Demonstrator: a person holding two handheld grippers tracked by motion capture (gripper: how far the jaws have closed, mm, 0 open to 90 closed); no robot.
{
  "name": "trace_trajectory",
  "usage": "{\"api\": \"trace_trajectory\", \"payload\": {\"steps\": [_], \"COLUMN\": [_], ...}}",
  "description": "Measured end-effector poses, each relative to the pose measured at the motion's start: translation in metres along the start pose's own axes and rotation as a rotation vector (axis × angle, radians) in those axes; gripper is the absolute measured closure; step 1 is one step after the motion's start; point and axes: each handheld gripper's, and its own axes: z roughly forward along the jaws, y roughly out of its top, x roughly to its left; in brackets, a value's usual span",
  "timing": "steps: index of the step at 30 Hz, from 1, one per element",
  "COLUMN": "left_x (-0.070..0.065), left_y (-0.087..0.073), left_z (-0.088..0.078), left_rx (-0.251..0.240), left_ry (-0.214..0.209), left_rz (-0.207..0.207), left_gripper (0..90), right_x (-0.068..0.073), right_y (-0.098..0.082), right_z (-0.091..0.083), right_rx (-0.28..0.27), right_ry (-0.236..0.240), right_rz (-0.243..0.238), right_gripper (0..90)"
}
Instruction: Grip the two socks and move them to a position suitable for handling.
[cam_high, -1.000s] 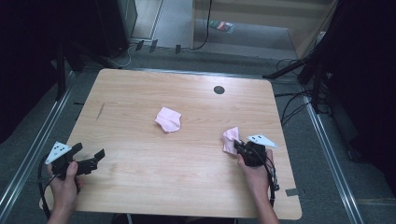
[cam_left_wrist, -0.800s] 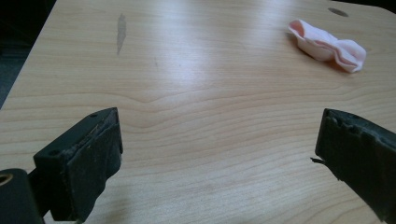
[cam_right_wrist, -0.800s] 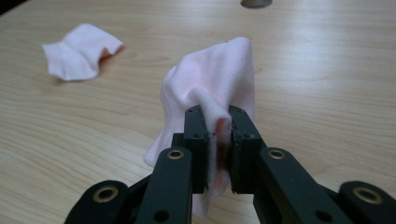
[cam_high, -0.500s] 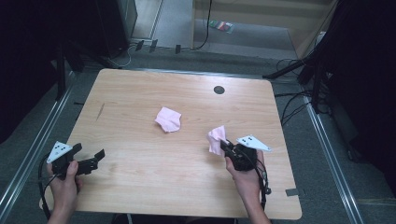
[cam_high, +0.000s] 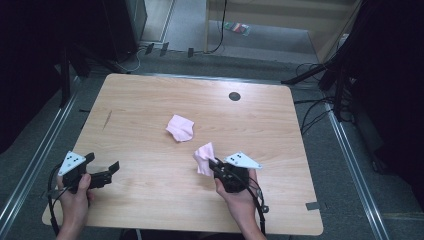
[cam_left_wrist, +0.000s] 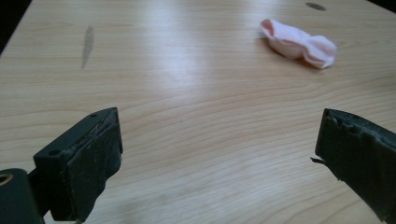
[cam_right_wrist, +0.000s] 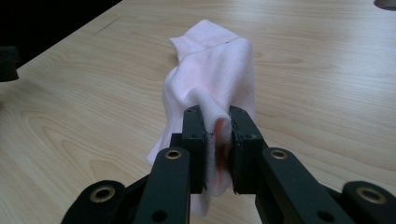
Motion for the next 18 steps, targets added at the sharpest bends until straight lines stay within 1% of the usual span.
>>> {"api": "trace_trajectory", "payload": {"steps": [2, 5, 6, 7, 11, 13, 16, 18], "left_x": [-0.006, -0.017, -0.017, -0.023, -0.034, -0.04, -0.046, -0.049], "left_y": [0.001, 0.003, 0.003, 0.004, 0.006, 0.006, 0.005, 0.004], "left_z": [0.001, 0.0, 0.0, -0.001, -0.002, -0.002, 0.001, 0.002], "left_rx": [-0.003, -0.003, -0.003, -0.006, -0.006, -0.01, -0.004, 0.003], "left_ry": [-0.015, -0.038, -0.038, -0.049, -0.063, -0.08, -0.099, -0.104], "left_rz": [0.001, 0.006, 0.006, 0.004, 0.01, 0.01, 0.02, 0.026], "left_gripper": [1.2, 1.2, 1.2, 1.2, 1.2, 1.2, 1.2, 1.2], "right_x": [0.009, 0.02, 0.025, 0.029, 0.047, 0.057, 0.074, 0.082], "right_y": [-0.002, -0.005, -0.006, -0.007, -0.008, -0.009, -0.012, -0.014], "right_z": [0.003, 0.009, 0.013, 0.016, 0.027, 0.034, 0.046, 0.054], "right_rx": [-0.002, -0.004, 0.002, 0.01, 0.03, 0.035, 0.049, 0.053], "right_ry": [0.013, 0.019, 0.025, 0.029, 0.041, 0.05, 0.045, 0.044], "right_rz": [-0.003, -0.009, -0.008, -0.011, -0.023, -0.013, -0.048, -0.054], "right_gripper": [79.4, 79.3, 79.4, 79.2, 78.7, 78.6, 78.6, 78.7]}}
